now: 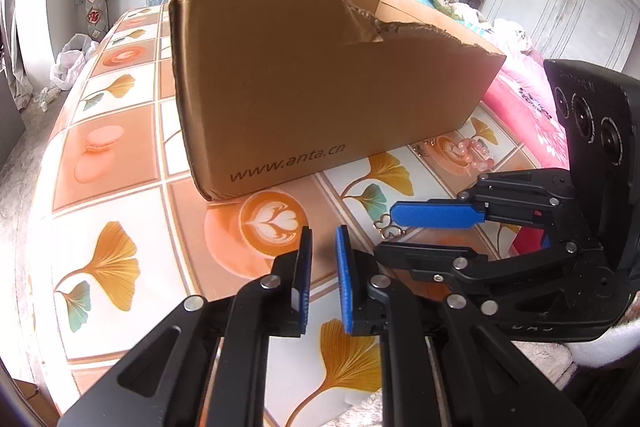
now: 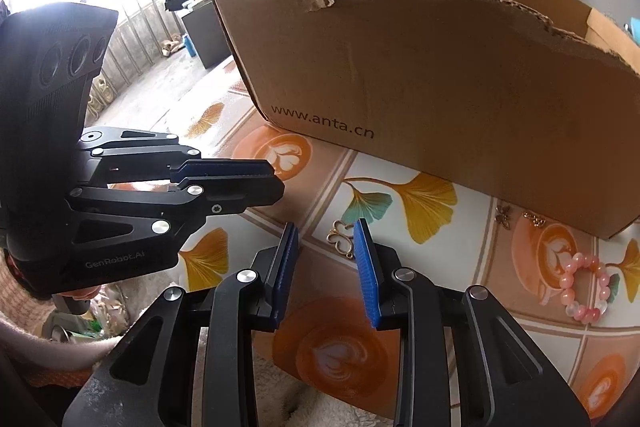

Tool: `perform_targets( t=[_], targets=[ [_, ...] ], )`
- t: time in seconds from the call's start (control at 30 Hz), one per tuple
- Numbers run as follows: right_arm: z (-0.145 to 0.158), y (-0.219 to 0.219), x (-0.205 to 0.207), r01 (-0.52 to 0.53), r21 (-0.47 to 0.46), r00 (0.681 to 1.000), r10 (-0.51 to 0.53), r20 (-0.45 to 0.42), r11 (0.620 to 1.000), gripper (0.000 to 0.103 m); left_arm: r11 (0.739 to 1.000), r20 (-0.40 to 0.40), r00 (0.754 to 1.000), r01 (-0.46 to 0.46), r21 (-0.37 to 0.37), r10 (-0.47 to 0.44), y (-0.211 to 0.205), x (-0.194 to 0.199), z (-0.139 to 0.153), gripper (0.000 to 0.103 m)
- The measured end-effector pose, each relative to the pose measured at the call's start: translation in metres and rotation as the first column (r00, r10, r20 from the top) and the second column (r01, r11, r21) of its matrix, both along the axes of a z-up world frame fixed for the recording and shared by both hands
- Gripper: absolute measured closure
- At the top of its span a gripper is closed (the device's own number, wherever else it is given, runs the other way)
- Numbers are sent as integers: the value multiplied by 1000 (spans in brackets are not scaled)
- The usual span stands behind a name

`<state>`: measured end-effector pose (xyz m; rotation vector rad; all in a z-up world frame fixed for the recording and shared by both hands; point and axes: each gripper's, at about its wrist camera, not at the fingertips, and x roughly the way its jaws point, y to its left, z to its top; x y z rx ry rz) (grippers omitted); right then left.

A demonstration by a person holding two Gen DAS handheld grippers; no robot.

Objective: Organize jewelry

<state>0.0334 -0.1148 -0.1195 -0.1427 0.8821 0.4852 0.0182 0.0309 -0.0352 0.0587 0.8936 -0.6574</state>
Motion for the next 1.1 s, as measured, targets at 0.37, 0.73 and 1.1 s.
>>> perform_targets(
  t=[0.37, 0.73, 1.1],
  targets=[
    [-5, 14, 4, 24, -107, 998, -18, 55, 994, 93, 1000, 10, 1000, -17, -21, 17, 7, 0, 1, 92],
    [1, 3, -3, 17, -79, 999, -14, 42, 997, 102, 1000, 21, 1000, -17, -26, 18, 7, -1, 2, 92],
    [-2, -13, -4, 13, -112, 1000, -11, 20, 994, 101, 999, 58, 998, -19, 45, 16, -8, -4, -2, 92]
  ],
)
